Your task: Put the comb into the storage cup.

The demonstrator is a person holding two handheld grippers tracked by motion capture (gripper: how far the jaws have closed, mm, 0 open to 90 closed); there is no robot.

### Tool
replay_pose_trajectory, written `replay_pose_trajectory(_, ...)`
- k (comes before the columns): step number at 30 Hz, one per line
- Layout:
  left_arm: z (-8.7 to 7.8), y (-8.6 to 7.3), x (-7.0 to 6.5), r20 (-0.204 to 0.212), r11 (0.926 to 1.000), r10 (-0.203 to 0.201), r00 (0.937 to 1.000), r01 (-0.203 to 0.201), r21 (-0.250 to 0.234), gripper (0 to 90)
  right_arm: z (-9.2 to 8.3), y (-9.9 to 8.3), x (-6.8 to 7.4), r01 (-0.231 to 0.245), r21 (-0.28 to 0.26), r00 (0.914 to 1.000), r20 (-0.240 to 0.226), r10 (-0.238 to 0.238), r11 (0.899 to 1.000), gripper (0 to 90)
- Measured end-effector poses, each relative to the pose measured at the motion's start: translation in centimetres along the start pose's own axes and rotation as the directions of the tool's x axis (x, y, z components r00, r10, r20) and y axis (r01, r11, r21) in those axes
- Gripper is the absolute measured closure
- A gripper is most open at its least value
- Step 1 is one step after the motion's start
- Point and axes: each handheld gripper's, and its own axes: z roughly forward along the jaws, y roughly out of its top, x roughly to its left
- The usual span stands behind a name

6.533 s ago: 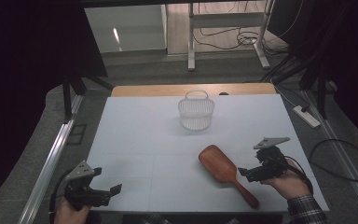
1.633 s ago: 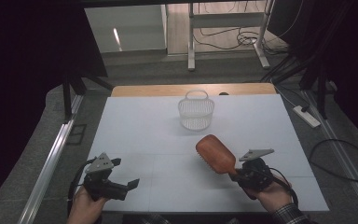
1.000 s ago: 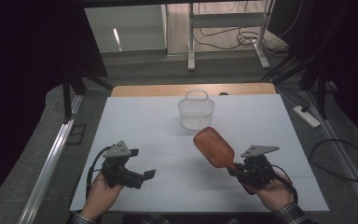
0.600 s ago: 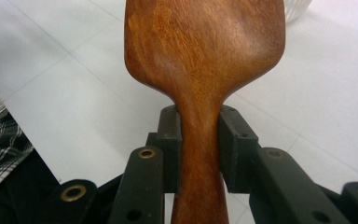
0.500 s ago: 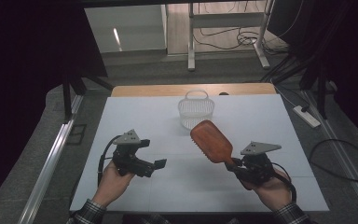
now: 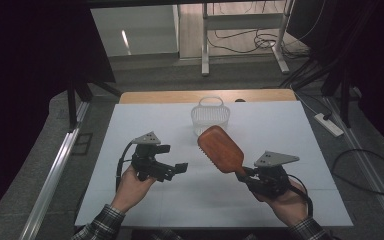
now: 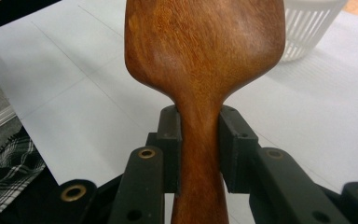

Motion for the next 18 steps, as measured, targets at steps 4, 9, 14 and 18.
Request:
replay_pose_trajectory(4,0.4,0.4,0.1,0.029,1.0,0.0,0.9996,0.0,0.002,0.0,0.2,0.1,0.2,0.005,-0.012,1.0,-0.006,-0.005,1.0,72.1)
replay_pose_trajectory(9,1.2,0.8,0.2,0.071,1.0,-0.001,0.9975,0.0,0.008,0.0,0.4,0.2,0.4,0.008,-0.025,0.9997,-0.021,-0.009,1.0,72.1)
replay_pose_trajectory(14,2.2,1.3,0.1,0.102,0.9998,-0.017,0.9947,0.016,0.009,0.0,0.4,0.3,0.5,0.013,-0.045,0.9996,-0.023,-0.014,0.999,72.1)
replay_pose_trajectory(18,2.8,1.7,-0.1,0.132,0.9993,-0.037,0.9906,0.038,-0.002,0.0,0.5,0.4,0.7,0.013,-0.055,0.9995,-0.027,-0.015,0.998,72.1)
